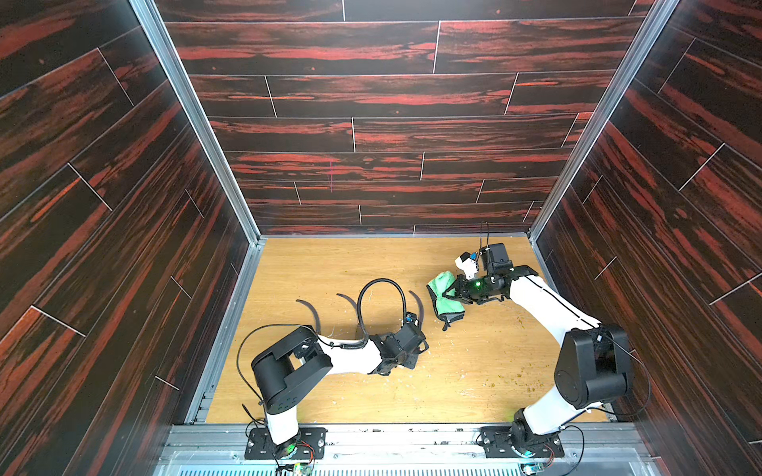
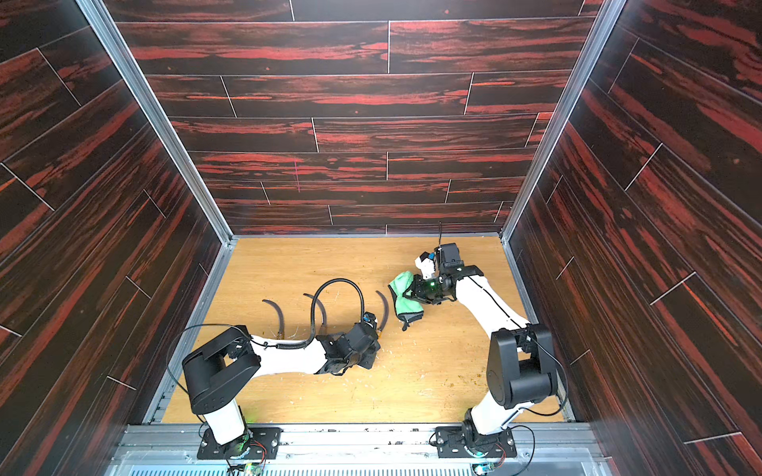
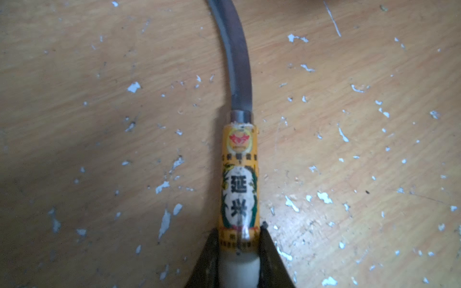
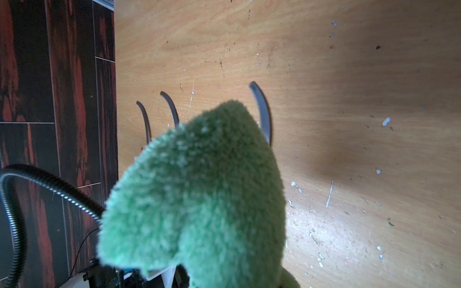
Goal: Wipe small sickles with rags
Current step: Wipe the small sickle.
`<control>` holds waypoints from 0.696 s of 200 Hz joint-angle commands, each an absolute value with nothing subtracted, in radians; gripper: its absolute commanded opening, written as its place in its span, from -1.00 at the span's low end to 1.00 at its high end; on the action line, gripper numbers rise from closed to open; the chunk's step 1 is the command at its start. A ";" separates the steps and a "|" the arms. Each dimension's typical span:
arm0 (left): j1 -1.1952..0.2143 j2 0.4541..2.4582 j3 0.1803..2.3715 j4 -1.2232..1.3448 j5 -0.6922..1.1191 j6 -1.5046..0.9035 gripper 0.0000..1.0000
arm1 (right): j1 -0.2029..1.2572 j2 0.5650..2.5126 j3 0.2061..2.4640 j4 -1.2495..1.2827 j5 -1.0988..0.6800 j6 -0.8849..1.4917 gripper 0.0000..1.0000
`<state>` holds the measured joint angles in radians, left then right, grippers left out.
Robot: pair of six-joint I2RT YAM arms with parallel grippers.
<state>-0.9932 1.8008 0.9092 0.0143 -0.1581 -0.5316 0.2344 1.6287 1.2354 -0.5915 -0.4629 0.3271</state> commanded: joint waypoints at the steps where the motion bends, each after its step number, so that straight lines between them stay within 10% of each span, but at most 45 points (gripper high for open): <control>1: -0.992 1.810 0.876 -0.034 -0.103 -0.511 -0.82 | 0.239 1.662 1.261 -0.632 -0.486 0.297 -1.00; 139: -1.016 1.662 0.675 0.000 0.008 -0.496 -0.98 | 0.462 1.875 1.218 -0.593 -0.417 0.311 -1.00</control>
<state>-1.0065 1.6405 0.7033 0.0925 -0.0265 -0.4934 0.4438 1.8038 1.2186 -0.5980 -0.4534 0.2977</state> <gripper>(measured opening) 0.258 0.133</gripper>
